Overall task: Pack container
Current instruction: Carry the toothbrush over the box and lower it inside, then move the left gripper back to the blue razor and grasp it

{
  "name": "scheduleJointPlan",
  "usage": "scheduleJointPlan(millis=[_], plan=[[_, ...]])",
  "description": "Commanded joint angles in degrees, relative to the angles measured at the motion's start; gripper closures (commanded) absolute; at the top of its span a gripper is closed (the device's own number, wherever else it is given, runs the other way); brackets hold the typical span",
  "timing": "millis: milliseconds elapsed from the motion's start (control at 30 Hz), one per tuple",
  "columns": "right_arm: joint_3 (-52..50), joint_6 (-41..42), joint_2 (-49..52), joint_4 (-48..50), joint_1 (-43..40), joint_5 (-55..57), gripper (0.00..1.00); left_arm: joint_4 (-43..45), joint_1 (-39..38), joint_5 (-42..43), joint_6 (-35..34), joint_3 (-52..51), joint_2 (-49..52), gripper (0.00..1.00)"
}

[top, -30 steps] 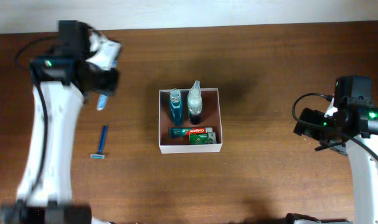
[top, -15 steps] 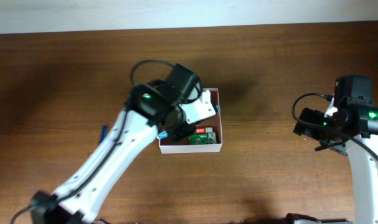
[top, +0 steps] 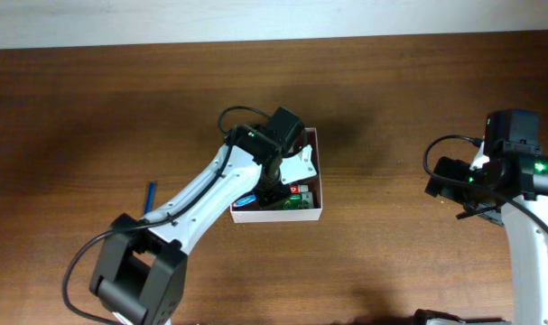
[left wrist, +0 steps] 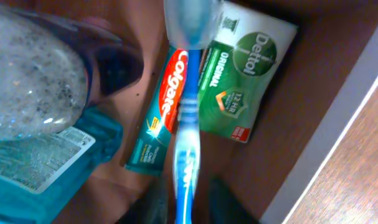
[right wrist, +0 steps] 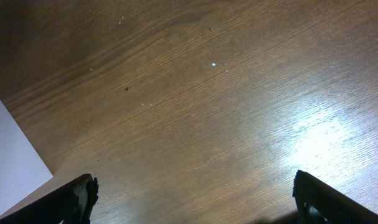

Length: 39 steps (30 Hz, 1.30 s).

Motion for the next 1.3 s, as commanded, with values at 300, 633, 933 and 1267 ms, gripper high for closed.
scheduleJointPlan(millis=[300,633,933,1267], plan=[[-0.3,-2.3,0.1,0.8,-0.5,0.1,0.01,-3.5,2.2,-10.8,-9.9,2.1,-17.5,0.01],[-0.3,-3.2,0.2,0.6,-0.5,0.1,0.01,-6.4,29.3,-10.7,-22.7,-1.6,-25.9,0.01],[-0.3,-3.2,0.2,0.6,-0.5,0.0,0.01,4.8,42.7,-9.2,-22.8,-14.1,-13.2,0.01],[-0.3,-3.2,0.2,0.6,-0.5,0.0,0.01,5.6,43.3,-2.6,-22.8,-14.3,4.3,0.01]])
